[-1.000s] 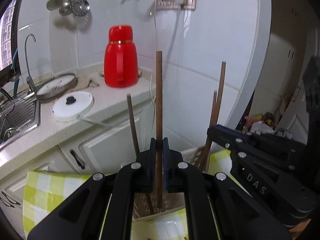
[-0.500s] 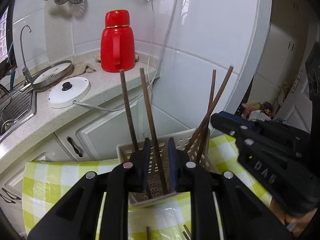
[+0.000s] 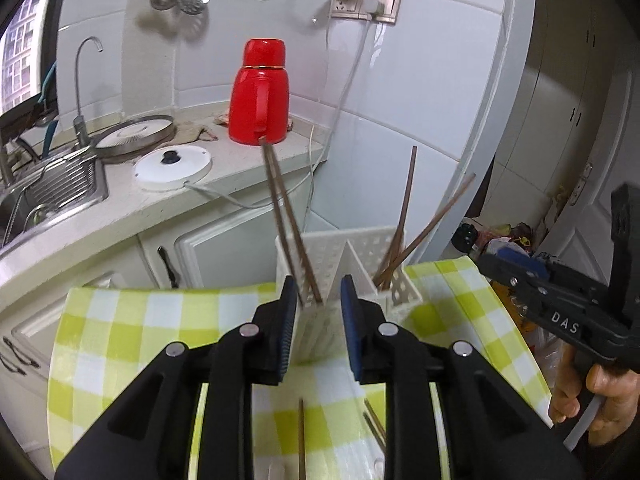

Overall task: Organize utensils
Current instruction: 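Lower the chopsticks into the caddy and open both tools, then move both tools back to the chopsticks left on the cloth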

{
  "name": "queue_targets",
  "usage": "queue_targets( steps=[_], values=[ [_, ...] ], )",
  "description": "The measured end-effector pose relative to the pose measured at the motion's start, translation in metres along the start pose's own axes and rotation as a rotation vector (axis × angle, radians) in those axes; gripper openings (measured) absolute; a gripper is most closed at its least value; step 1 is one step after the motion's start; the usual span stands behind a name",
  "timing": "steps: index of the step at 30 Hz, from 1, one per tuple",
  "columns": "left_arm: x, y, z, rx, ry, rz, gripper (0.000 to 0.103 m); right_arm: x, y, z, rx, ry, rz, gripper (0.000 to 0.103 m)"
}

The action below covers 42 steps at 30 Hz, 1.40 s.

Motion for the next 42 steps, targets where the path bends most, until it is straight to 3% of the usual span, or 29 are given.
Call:
queue_targets(
  steps=[10,21,33,42],
  values=[
    [0.007,0.050,0.085,-0.020,-0.001,-0.004,0.027,0.033,0.028,0.095,-0.081,-0.041,0.025,0.048],
    [0.032,0.058,0.174,-0.082,-0.023,0.030,0.027,0.042,0.037,0.185,-0.191,-0.025,0.054,0.058],
    [0.037,0.037,0.192,-0.130,-0.023,0.056,0.027,0.008,0.004,0.207,-0.286,0.023,0.026,0.058],
    [0.037,0.033,0.194,-0.136,-0.024,0.073,0.027,-0.007,-0.023,0.213,-0.335,0.063,0.044,0.051]
  ],
)
Point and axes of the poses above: each gripper's, at about its wrist camera, not at the fingertips, and y roughly against the way its jaws point, x to its right, z to its underside, the point moved 7 cm from there along -y, roughly the way its jaws point, and after that the axes turned 10 degrees about -y, right-handed, at the moved point
